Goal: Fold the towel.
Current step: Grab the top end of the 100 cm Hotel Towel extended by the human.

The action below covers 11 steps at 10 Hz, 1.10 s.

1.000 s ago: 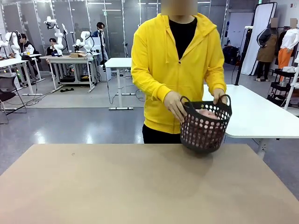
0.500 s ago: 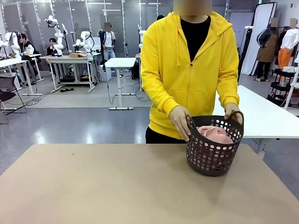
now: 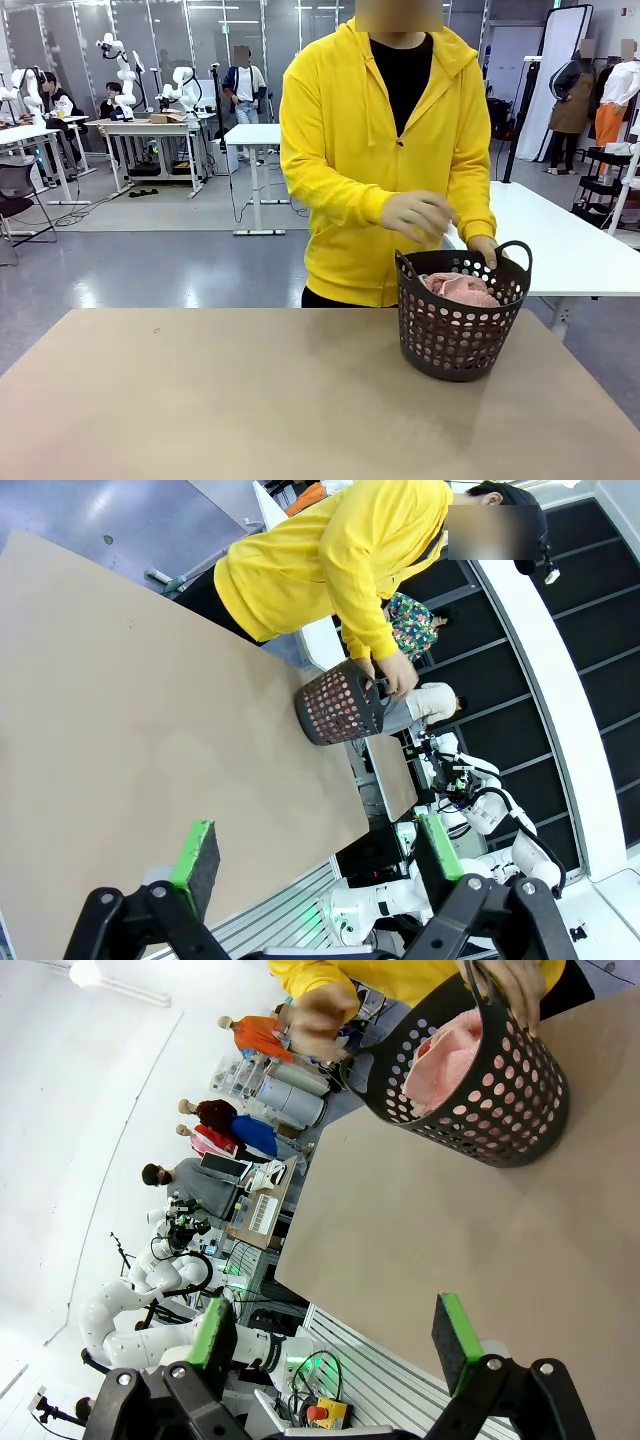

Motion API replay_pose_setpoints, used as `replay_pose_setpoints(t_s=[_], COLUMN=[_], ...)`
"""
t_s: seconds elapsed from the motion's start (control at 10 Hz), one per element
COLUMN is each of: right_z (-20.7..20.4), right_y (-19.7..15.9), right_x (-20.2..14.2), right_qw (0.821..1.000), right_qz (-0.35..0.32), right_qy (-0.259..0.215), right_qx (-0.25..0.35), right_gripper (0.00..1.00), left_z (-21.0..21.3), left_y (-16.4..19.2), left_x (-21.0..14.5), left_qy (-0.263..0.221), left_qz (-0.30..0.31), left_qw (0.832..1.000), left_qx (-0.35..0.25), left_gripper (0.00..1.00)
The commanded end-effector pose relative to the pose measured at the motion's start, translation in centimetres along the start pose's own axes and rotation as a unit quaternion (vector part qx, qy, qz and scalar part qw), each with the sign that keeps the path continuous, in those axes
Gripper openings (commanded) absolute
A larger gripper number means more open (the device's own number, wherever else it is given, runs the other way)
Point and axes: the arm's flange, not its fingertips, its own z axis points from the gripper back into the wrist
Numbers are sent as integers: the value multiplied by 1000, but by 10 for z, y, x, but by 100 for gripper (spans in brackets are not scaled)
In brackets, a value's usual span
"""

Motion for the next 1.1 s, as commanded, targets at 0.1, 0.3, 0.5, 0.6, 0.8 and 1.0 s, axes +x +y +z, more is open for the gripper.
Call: replay_pose_setpoints(t_s=[0.1, 0.3, 0.5, 0.6, 0.8, 1.0], right_z=[0, 0, 0, 0, 0, 0], right_y=[0, 0, 0, 0, 0, 0], right_x=[1, 1, 1, 1, 1, 1], right_qw=[1000, 1000, 1000, 1000, 1000, 1000], right_qz=[7, 7, 7, 7, 7, 7], right_qy=[-5, -5, -5, -5, -5, -5], right_qx=[6, 6, 6, 6, 6, 6], right_gripper=[100, 100, 100, 100, 100, 100], left_z=[1, 1, 1, 1, 1, 1], left_y=[0, 0, 0, 0, 0, 0], left_x=[1, 1, 1, 1, 1, 1], left_qy=[-2, -2, -2, -2, -2, -2], left_qz=[-6, -6, -6, -6, -6, -6], left_qw=[1000, 1000, 1000, 1000, 1000, 1000], left_qx=[-9, -9, -9, -9, -9, -9], left_gripper=[100, 100, 100, 100, 100, 100])
